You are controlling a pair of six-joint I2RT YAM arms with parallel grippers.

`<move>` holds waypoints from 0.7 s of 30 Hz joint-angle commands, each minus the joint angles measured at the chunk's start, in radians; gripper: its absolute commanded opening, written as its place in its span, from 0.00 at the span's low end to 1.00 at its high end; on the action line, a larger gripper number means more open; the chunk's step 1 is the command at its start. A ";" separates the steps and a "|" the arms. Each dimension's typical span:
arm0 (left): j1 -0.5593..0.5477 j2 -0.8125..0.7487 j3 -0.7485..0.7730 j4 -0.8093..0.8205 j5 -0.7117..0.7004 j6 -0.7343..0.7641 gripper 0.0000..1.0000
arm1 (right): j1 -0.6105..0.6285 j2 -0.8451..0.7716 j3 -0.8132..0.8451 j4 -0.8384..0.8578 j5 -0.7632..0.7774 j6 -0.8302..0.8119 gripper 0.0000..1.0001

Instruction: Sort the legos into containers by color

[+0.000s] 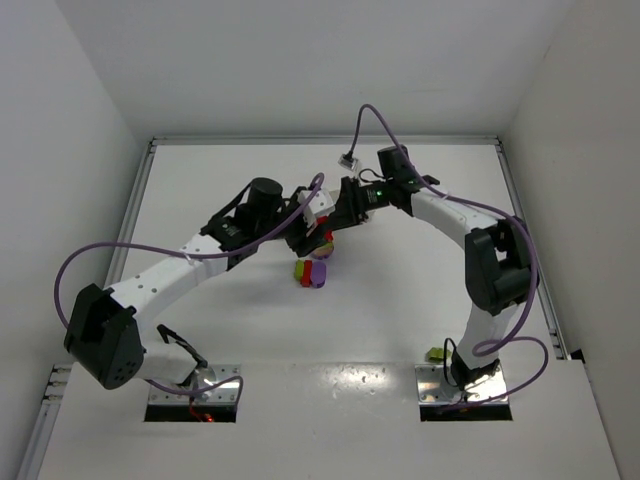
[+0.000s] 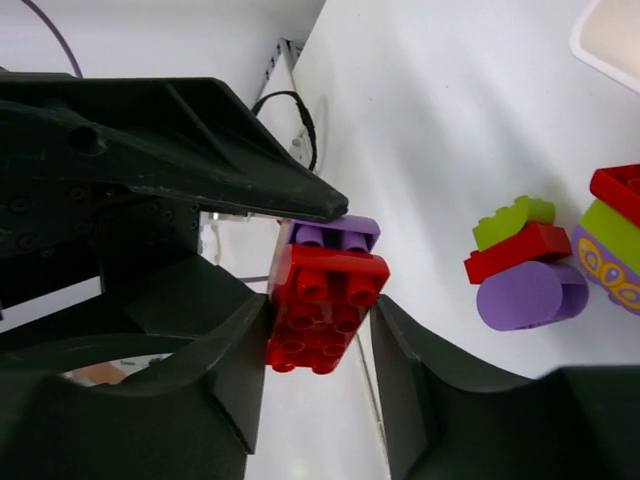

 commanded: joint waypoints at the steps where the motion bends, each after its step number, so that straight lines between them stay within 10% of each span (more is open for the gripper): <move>1: -0.009 -0.026 0.035 0.064 0.026 -0.013 0.03 | 0.005 -0.020 0.001 0.102 -0.031 0.056 0.44; 6: -0.009 -0.017 0.035 0.082 0.004 -0.024 0.07 | 0.014 -0.010 0.021 0.126 -0.082 0.081 0.26; 10: 0.020 -0.008 0.035 0.091 -0.026 -0.149 0.65 | 0.014 -0.023 -0.001 0.146 -0.092 0.081 0.07; 13: 0.078 -0.008 0.035 0.091 0.079 -0.238 0.85 | -0.007 -0.036 -0.010 0.155 -0.102 0.081 0.03; 21: 0.230 0.001 0.014 0.091 0.409 -0.435 0.87 | -0.062 -0.094 -0.039 0.165 -0.102 0.081 0.00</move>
